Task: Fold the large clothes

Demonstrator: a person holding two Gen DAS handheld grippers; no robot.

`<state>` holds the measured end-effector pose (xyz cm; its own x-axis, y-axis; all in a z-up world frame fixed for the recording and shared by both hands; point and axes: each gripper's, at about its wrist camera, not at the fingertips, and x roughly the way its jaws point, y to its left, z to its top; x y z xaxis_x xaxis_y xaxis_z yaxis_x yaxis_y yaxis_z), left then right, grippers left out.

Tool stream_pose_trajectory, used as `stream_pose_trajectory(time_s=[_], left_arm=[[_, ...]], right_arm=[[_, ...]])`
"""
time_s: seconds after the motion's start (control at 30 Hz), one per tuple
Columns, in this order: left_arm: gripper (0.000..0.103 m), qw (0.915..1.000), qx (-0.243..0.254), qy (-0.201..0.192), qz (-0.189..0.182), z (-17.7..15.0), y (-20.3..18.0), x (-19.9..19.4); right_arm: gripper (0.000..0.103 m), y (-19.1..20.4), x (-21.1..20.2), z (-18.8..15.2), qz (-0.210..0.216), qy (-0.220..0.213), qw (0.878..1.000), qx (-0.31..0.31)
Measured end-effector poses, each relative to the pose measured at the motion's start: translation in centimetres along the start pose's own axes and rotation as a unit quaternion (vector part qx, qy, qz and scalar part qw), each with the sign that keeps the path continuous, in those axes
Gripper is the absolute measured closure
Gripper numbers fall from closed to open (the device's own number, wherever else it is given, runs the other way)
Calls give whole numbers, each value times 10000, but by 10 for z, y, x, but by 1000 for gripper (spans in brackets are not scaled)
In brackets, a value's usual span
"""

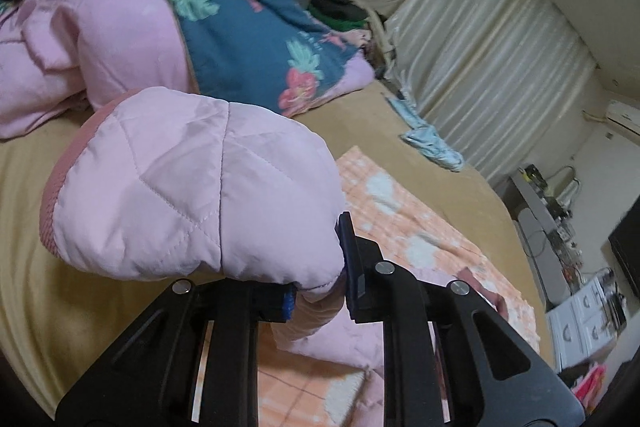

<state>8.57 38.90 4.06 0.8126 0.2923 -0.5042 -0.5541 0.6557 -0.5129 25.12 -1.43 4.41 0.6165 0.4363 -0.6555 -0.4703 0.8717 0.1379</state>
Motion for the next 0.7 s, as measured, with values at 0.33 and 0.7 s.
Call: stream_pose_trajectory(time_s=[0.33, 0.7], left_arm=[[93, 9983, 529, -200, -169, -2, -59, -23], [93, 9942, 968, -252, -384, -8, -116, -39]], right_arm=[[4, -27, -33, -2, -89, -123, 9997, 210], [4, -44, -55, -12, -22, -208, 9993, 307]])
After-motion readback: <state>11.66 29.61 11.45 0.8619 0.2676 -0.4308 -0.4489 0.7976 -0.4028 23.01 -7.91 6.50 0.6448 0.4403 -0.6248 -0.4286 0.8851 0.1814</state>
